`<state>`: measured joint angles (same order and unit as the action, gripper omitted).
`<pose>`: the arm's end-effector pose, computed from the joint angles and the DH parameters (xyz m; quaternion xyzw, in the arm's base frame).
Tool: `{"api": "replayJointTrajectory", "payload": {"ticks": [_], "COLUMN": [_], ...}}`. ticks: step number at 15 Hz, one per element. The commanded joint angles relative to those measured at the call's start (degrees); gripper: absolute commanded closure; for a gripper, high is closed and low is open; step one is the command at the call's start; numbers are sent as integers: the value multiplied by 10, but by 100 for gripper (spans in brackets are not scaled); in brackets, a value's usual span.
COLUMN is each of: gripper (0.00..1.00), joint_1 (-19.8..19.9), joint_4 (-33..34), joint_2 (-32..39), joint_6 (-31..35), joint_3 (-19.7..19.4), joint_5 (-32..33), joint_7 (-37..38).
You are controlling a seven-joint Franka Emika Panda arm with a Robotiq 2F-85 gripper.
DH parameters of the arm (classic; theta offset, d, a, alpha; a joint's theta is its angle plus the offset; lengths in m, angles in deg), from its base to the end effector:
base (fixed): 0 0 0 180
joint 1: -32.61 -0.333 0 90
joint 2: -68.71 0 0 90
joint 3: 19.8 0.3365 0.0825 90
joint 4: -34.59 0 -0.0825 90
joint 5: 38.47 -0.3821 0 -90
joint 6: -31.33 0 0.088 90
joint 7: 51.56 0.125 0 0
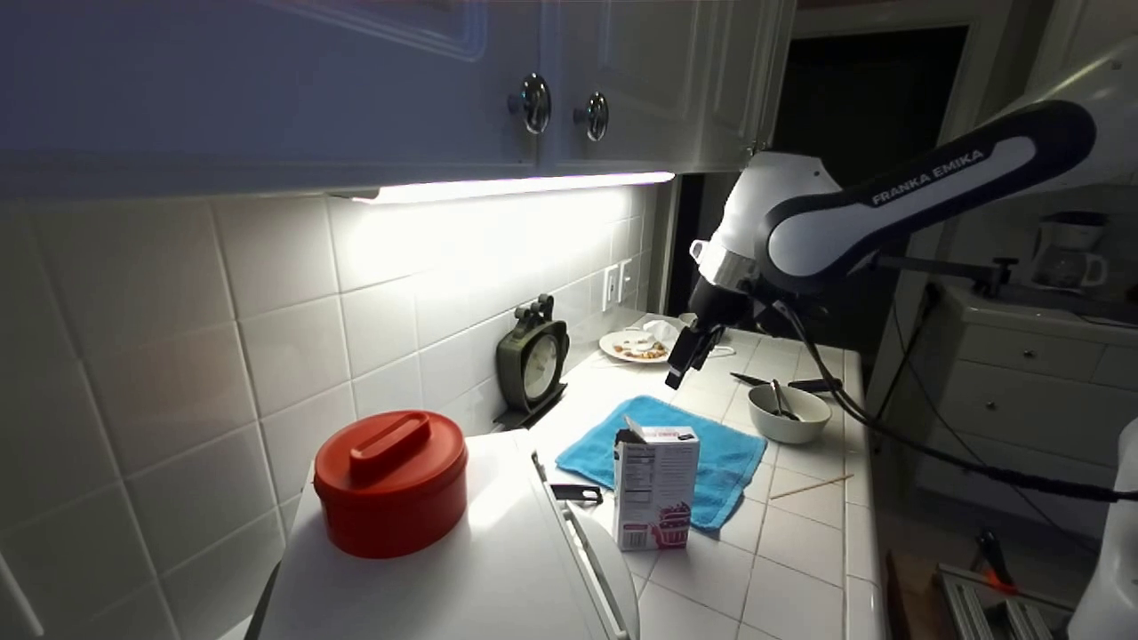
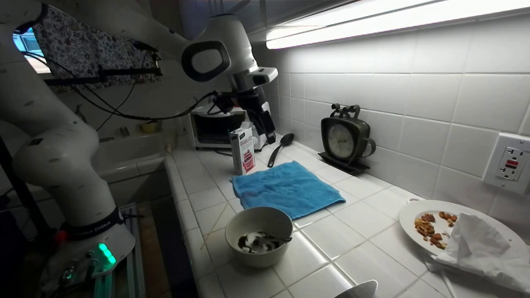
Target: Unfold the cloth
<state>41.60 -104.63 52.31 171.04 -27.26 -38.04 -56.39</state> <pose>0.4510 -0.1350 0.4461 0.9844 -0.0978 0.1461 0.0115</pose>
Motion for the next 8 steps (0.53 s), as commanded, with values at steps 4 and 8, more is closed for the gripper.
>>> {"api": "replayJointTrajectory", "payload": {"ticks": [4, 8], "gripper": [0, 0], "joint_1": [-6, -8], "joint_4": [71, 78], "joint_2": [-83, -85], "joint_6": [-261, -276], "joint_3": [-20, -20], "joint_5": [-11, -9], "joint_7": [-23, -21]}}
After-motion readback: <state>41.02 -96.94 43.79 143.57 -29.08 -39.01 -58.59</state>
